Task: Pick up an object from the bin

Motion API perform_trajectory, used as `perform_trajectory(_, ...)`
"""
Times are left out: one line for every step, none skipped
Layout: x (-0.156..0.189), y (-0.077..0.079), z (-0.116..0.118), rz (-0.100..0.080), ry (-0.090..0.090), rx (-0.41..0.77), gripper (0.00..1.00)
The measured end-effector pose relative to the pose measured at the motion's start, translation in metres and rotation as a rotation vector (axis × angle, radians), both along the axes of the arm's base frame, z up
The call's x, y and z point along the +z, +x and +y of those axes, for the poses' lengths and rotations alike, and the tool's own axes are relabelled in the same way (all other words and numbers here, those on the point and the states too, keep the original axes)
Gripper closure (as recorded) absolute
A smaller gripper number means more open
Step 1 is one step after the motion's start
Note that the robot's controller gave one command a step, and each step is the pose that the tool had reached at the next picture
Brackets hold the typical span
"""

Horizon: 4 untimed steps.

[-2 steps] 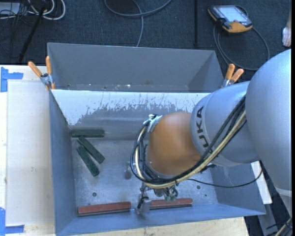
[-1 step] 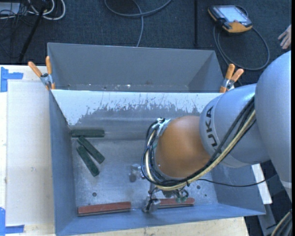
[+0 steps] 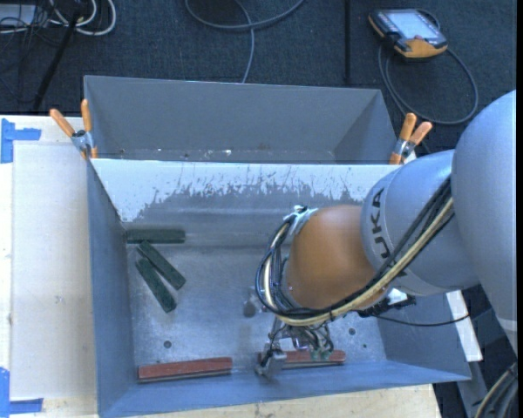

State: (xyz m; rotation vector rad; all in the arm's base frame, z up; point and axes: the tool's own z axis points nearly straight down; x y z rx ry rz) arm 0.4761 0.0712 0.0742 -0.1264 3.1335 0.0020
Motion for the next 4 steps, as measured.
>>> perform_trajectory(0.002,0.003,-0.037,0.002,-0.001,0.028,0.0)
perform_trajectory(-0.005,-0.003,-0.068,0.008,-0.001,0.165,1.0)
perform_trajectory(-0.005,-0.003,-0.068,0.008,-0.001,0.164,1.0)
perform_trajectory(-0.003,-0.003,-0.068,0.009,-0.001,0.164,1.0)
